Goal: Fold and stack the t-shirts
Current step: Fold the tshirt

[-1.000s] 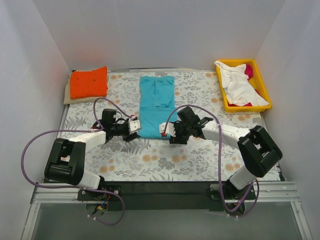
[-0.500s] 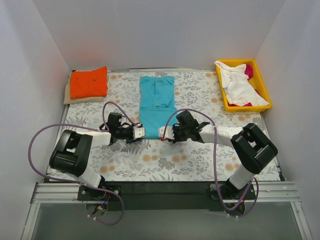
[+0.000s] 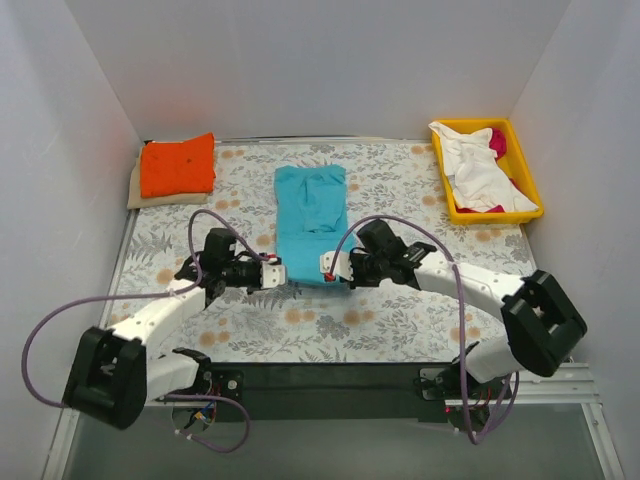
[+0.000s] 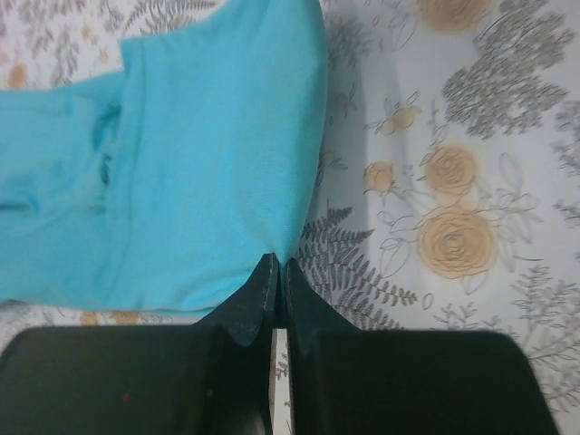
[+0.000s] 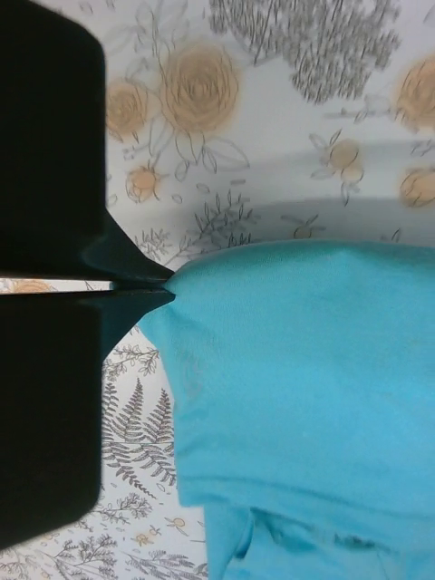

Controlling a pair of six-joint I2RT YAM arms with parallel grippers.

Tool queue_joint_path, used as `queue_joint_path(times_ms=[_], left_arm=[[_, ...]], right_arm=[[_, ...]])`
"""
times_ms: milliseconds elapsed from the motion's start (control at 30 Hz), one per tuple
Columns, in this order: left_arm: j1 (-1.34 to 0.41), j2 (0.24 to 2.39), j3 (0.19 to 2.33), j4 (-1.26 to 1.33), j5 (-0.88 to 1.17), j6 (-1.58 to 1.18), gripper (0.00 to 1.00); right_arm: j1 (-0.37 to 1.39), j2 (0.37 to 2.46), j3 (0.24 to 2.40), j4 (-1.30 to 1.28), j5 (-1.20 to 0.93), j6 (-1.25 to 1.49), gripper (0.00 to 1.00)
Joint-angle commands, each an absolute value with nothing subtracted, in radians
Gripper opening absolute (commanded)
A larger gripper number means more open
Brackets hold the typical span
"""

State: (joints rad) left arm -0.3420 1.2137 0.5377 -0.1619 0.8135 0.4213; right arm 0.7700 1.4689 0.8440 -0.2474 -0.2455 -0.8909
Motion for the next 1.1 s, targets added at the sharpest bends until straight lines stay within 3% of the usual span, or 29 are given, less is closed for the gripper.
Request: queue_joint_path(times_ms=[0,233,400,633,1067], left_arm=[[-0.373,1.034,0.514,-0.385,0.865,0.41,0.0],[-0.379,0.738,0.581,-0.725,0.926,0.338,0.0],[-0.377,0.611,0.609,-0.73,0.894,0.171,0.0],[-0.371,0.699,0.705,-0.573,0.818,-0.058,0.0],[-0.146,1.008,0.837,-0.443,0.931,-0.005,0.0]], right_arm=[[0.822,1.332,0.873,-0.412,-0.294,-0.83,0.01],[0.879,1.155,0.903,-0.572,-0.301,-0.784,0.01],[0.893,1.13,1.006,-0.627,-0.292,-0.769,0.01],[0.865,1.21,1.126,-0.606,-0.247,-0.828,0.01],[0.741,1.376,1.256,-0.563,-0.302,-0.929,0.01]])
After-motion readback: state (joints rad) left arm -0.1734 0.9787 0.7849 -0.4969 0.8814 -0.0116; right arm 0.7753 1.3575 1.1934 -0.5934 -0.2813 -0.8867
